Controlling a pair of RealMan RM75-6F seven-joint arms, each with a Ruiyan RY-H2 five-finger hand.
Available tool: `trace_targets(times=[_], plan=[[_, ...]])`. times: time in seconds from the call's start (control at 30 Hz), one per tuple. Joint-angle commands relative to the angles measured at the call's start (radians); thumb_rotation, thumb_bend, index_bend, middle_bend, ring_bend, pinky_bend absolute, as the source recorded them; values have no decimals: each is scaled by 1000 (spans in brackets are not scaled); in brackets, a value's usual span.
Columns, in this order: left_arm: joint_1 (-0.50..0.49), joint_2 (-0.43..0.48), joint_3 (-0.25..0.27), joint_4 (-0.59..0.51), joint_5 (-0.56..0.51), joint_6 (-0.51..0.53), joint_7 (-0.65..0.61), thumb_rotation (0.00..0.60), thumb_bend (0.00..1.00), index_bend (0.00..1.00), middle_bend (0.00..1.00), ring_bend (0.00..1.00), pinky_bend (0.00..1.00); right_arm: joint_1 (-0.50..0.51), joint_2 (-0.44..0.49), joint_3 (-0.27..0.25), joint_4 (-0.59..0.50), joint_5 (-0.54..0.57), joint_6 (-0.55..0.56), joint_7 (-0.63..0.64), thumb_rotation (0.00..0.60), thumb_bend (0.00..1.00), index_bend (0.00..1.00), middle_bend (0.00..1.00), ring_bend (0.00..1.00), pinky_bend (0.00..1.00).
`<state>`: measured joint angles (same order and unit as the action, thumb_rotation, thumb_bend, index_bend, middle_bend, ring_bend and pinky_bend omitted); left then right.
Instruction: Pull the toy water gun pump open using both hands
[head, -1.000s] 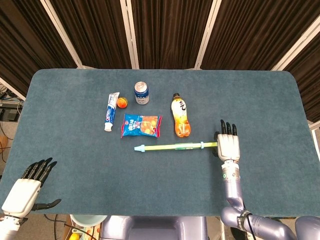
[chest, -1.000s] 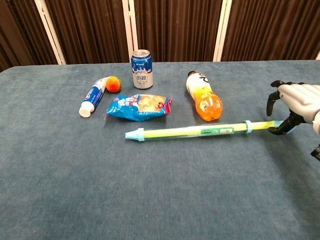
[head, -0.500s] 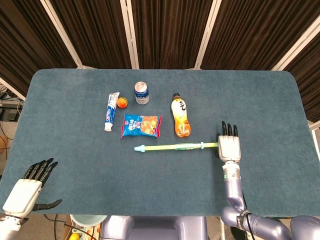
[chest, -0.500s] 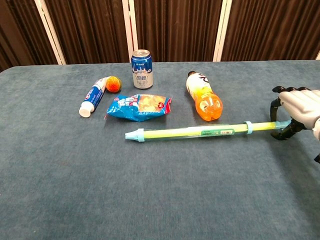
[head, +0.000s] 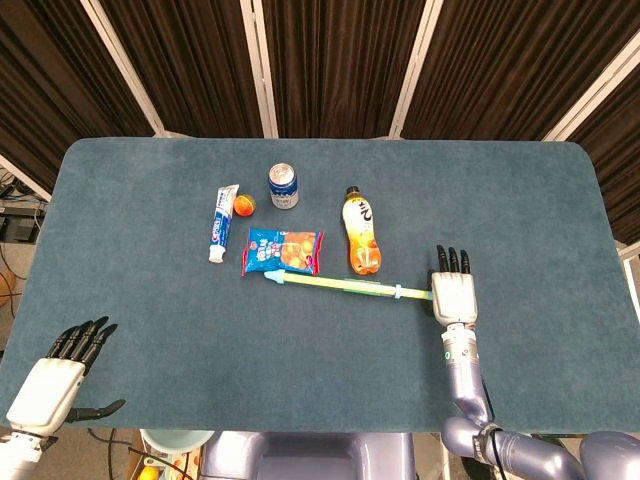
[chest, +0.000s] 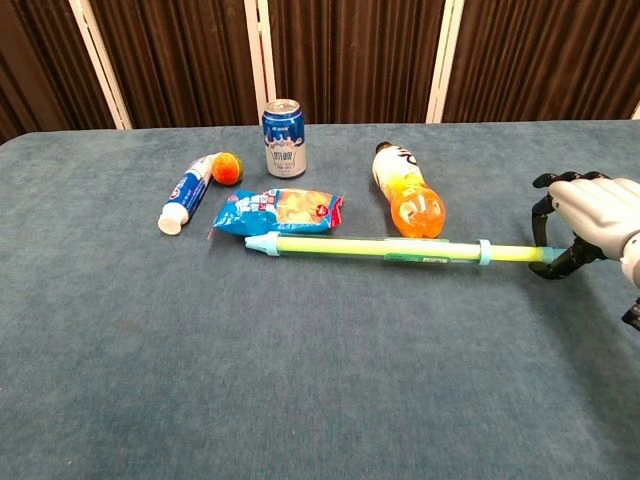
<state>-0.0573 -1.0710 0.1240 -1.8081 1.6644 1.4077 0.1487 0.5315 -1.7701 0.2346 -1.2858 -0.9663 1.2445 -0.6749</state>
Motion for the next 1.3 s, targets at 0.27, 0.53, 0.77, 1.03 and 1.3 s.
trace_targets(times=[0.27, 0.53, 0.77, 1.03, 1.3], plan=[[-16, 23, 3, -48, -26, -38, -46, 600, 42, 38, 0, 0, 78, -35, 127, -18, -177, -79, 33, 57, 600, 566, 827, 130, 47, 0], [-18, 31, 12, -69, 1, -36, -48, 600, 42, 47, 0, 0, 78, -63, 271, -10, -315, -64, -12, 130, 600, 631, 917, 149, 54, 0], [-14, 33, 16, -85, 39, -12, -38, 600, 42, 53, 0, 0, 78, -75, 377, -13, -397, -59, -46, 170, 600, 659, 946, 162, 53, 0], [-40, 39, -8, -134, 52, -21, -18, 600, 42, 113, 11, 0, 78, -72, 479, -30, -473, -49, -101, 191, 600, 670, 954, 174, 54, 0], [-114, 19, -82, -208, -14, -96, 52, 600, 42, 116, 12, 0, 78, -59, 569, -47, -529, -11, -186, 233, 600, 678, 957, 177, 51, 0]])
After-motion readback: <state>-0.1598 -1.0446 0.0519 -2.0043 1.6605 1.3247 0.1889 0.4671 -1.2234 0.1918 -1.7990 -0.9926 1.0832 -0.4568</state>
